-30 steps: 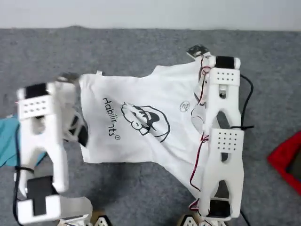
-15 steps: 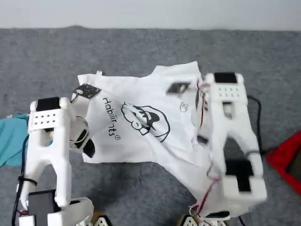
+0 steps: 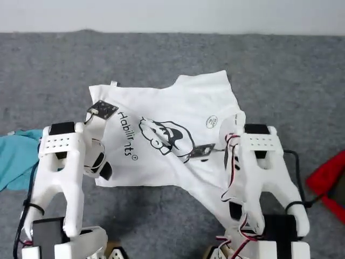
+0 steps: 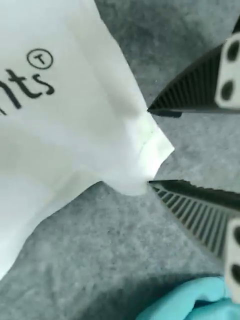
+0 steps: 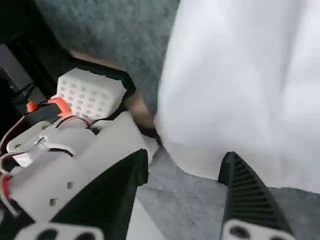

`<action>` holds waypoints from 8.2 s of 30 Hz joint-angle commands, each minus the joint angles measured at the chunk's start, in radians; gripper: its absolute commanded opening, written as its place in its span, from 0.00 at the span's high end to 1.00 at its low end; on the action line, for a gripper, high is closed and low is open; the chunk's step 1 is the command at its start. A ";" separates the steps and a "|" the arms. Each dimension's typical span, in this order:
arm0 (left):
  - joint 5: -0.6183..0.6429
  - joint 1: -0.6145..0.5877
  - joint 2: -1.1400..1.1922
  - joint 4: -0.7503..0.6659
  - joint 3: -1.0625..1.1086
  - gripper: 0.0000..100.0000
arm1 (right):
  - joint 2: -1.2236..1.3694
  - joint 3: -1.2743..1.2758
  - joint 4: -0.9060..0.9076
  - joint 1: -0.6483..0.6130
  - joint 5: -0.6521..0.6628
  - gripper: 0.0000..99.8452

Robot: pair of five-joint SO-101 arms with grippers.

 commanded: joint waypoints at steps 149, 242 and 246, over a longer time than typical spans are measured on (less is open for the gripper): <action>-0.041 0.011 0.440 0.387 -0.794 0.87 | 0.662 -1.244 0.042 0.042 -0.308 0.79; 0.224 0.115 0.807 0.393 -1.099 0.99 | 0.877 -1.274 0.045 0.045 -0.262 0.99; 0.193 0.115 0.750 0.393 -0.989 0.99 | 0.817 -1.158 0.045 0.048 -0.212 0.99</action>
